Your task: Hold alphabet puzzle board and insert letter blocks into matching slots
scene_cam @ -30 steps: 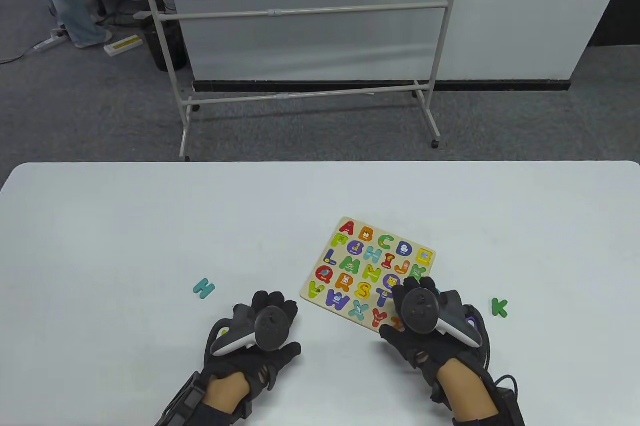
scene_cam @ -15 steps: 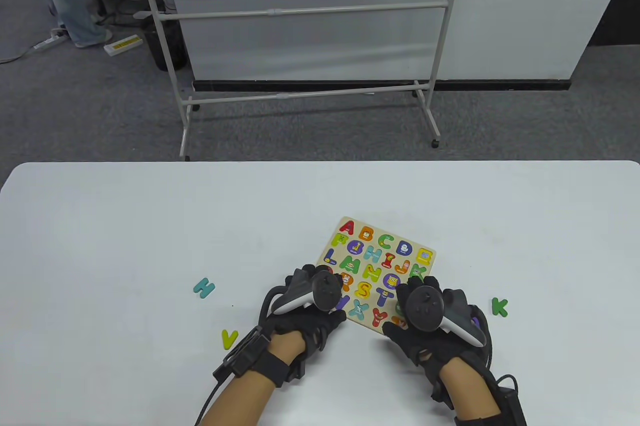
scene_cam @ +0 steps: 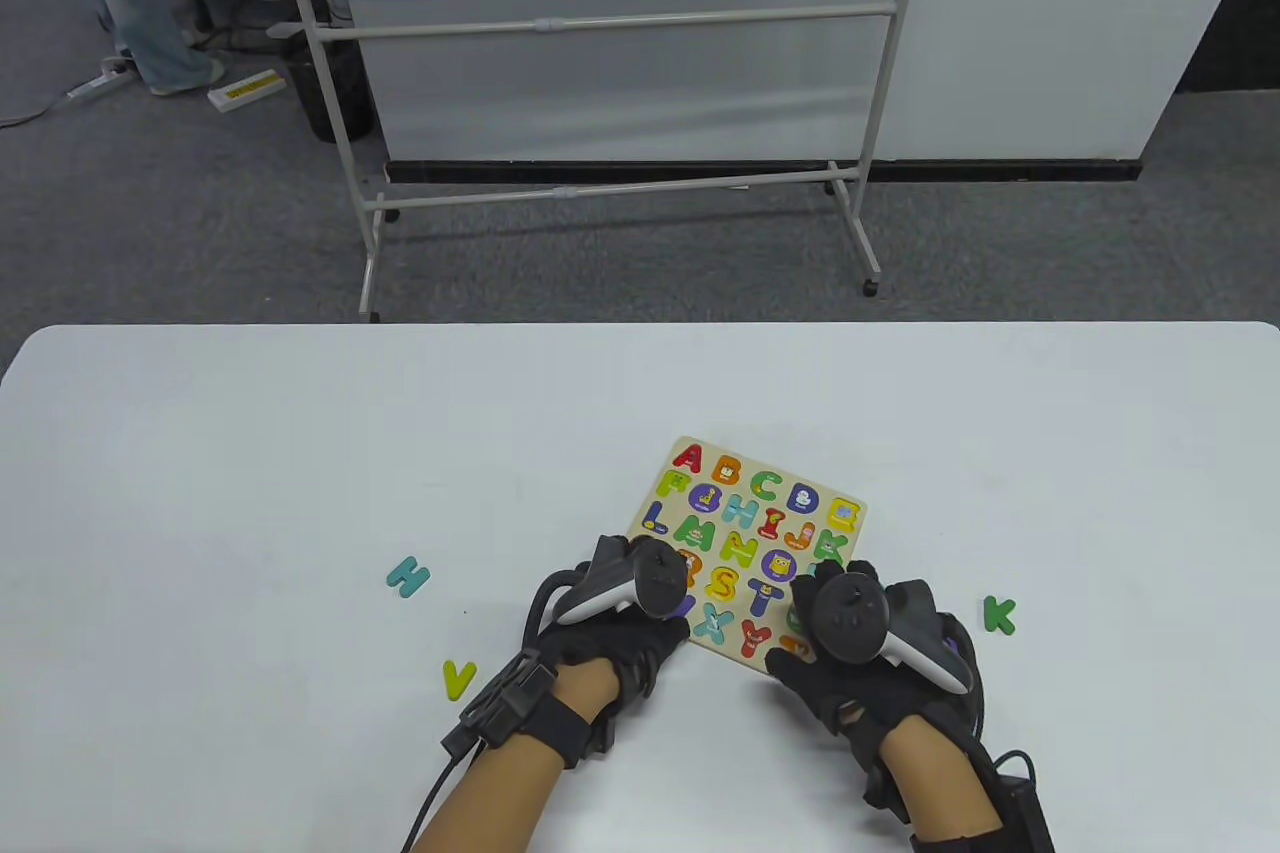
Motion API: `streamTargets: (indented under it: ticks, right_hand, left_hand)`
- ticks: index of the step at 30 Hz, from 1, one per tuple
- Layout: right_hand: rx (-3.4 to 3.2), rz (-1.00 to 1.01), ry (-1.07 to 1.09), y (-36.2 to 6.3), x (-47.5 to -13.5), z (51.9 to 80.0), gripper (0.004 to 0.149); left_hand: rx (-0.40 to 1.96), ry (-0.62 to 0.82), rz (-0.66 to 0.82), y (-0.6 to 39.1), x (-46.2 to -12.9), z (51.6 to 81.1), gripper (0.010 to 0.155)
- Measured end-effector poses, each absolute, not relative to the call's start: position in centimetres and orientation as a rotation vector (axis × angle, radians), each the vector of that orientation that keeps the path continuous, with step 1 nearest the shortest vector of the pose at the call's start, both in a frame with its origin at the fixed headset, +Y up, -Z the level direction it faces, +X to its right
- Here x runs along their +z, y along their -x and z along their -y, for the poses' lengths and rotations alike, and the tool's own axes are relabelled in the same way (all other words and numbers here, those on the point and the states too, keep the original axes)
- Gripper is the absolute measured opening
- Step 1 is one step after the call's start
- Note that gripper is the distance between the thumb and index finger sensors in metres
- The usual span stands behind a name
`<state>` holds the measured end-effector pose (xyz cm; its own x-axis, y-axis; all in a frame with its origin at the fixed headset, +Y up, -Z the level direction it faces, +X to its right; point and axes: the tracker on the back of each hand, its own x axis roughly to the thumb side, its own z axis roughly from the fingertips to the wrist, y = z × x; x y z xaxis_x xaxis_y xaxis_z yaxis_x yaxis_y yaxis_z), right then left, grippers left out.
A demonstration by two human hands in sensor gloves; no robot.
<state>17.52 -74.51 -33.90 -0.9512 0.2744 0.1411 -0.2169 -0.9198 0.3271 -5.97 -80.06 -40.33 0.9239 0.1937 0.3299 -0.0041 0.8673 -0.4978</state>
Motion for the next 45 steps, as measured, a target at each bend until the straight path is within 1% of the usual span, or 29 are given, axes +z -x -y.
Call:
streamTargets:
  ticks: [12, 18, 26, 28, 32, 35, 37, 40, 43, 45]
  right_hand:
    - [2.805, -0.421, -0.211, -18.7, -34.1, 74.2, 0.086]
    - [2.789, -0.404, -0.18, -19.4, -34.1, 74.2, 0.086]
    - [2.756, -0.372, -0.154, -20.2, -34.0, 73.7, 0.086]
    - [2.734, -0.362, -0.142, -20.8, -33.8, 73.5, 0.085]
    - [2.655, -0.276, -0.062, -22.9, -33.7, 72.7, 0.084]
    - [2.613, -0.226, -0.008, -24.1, -33.8, 72.6, 0.082]
    - [2.617, -0.218, -0.002, -24.2, -33.9, 72.6, 0.081]
    - [2.688, -0.242, -0.029, -23.8, -34.0, 72.5, 0.078]
    - [2.763, -0.201, -0.021, -23.3, -33.7, 72.0, 0.077]
    - [2.805, -0.21, -0.038, -22.8, -33.3, 71.6, 0.076]
  left_hand:
    - [0.169, 0.493, 0.223, 7.2, -36.0, 80.3, 0.072]
    - [0.155, 0.503, 0.174, 7.6, -33.4, 80.3, 0.074]
    - [0.167, 0.516, 0.16, 8.2, -31.0, 80.4, 0.075]
    - [0.154, 0.513, 0.164, 8.3, -30.4, 80.3, 0.075]
    - [0.114, 0.5, 0.16, 8.1, -28.9, 80.2, 0.076]
    - [0.105, 0.493, 0.163, 8.1, -28.6, 80.3, 0.076]
    - [0.101, 0.492, 0.164, 8.1, -28.5, 80.4, 0.076]
    - [0.092, 0.491, 0.167, 8.0, -28.5, 80.3, 0.076]
    - [0.081, 0.491, 0.172, 8.0, -28.5, 80.3, 0.076]
    - [0.075, 0.491, 0.181, 8.1, -28.6, 80.2, 0.076]
